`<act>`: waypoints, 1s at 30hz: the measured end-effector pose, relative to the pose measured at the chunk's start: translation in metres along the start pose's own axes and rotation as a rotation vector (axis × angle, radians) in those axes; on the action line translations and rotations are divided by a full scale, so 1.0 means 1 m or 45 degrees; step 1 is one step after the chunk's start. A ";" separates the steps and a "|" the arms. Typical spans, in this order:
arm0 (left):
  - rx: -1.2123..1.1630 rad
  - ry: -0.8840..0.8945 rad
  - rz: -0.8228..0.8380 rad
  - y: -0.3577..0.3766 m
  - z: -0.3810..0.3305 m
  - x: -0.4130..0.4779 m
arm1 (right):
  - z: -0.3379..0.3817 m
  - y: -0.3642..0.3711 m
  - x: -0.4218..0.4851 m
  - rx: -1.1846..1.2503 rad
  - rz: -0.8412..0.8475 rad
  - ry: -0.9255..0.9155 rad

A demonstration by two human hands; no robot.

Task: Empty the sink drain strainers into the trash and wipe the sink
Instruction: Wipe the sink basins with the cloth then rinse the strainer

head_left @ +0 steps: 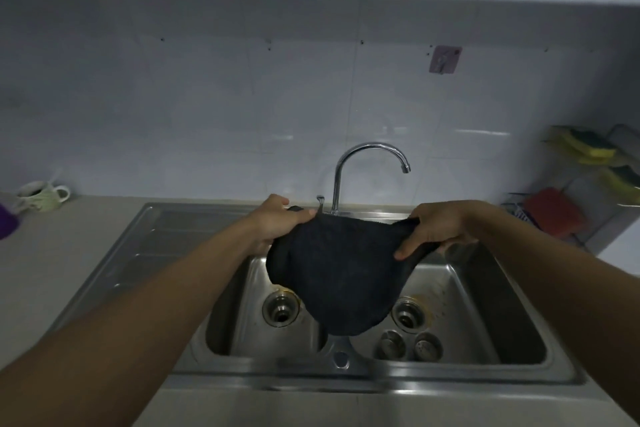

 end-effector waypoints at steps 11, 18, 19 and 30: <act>0.098 -0.011 0.086 -0.031 0.008 -0.022 | -0.003 0.021 0.020 1.059 0.071 -0.206; 0.100 -0.092 -0.085 -0.038 0.028 -0.019 | 0.002 0.030 0.015 0.568 0.327 -0.068; 0.069 -0.089 -0.063 -0.037 0.028 -0.020 | 0.004 0.030 0.015 0.538 0.305 -0.057; 0.620 -0.039 0.455 -0.036 0.015 -0.047 | 0.022 0.014 0.020 0.819 -0.010 -0.275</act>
Point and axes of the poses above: each hand's wrist, its own x-axis towards the middle knuckle, its own y-axis out of the palm, z = x × y, the point moved 3 cm from there along x, towards the middle knuckle, and after that the axes turned 9 degrees about y, right-handed, at the moved point
